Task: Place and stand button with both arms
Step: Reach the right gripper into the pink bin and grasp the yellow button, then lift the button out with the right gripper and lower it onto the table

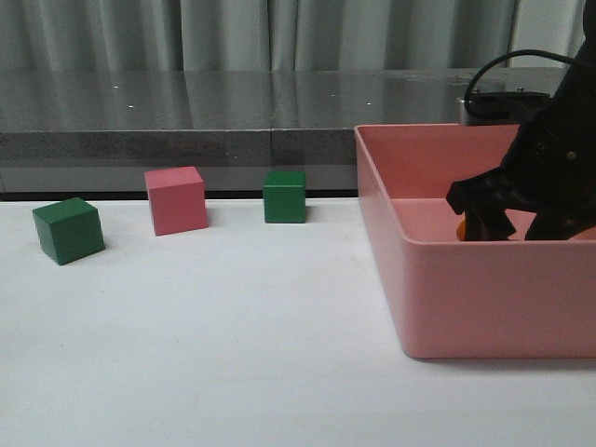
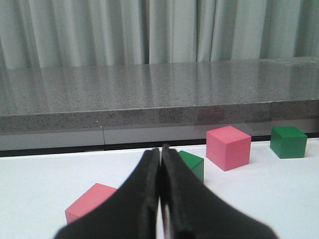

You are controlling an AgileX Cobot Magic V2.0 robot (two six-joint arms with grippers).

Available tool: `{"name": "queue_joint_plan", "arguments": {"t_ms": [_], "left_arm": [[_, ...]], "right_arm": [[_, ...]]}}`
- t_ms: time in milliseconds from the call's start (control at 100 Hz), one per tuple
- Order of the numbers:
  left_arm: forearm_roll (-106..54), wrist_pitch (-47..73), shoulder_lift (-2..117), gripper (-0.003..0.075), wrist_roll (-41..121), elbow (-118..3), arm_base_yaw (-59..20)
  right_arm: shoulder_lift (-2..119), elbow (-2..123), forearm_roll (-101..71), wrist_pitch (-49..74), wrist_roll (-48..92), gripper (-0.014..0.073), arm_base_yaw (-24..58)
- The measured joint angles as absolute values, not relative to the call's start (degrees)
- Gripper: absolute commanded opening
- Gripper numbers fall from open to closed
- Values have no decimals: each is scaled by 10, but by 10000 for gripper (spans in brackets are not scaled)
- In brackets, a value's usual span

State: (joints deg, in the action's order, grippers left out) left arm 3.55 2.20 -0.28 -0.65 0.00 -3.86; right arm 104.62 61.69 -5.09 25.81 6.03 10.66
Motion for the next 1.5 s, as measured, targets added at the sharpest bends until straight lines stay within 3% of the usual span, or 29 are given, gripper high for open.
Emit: {"name": "queue_joint_plan", "arguments": {"t_ms": [150,260,660,970,1220,1500], "left_arm": [[35,22,-3,-20,-7,0,-39],[35,22,-3,-20,-7,0,-39],[35,22,-3,-20,-7,0,-39],[35,22,-3,-19,-7,0,-39],[35,22,-3,-20,-7,0,-39],[35,22,-3,-20,-7,0,-39]], "right_arm": [[1050,617,-51,257,60,213,107],[1050,617,-51,257,60,128,107],[1000,698,-51,364,63,127,126],[966,818,-54,412,181,127,253],[1041,883,-61,414,352,127,350],[1162,906,-61,386,467,127,406]]}}
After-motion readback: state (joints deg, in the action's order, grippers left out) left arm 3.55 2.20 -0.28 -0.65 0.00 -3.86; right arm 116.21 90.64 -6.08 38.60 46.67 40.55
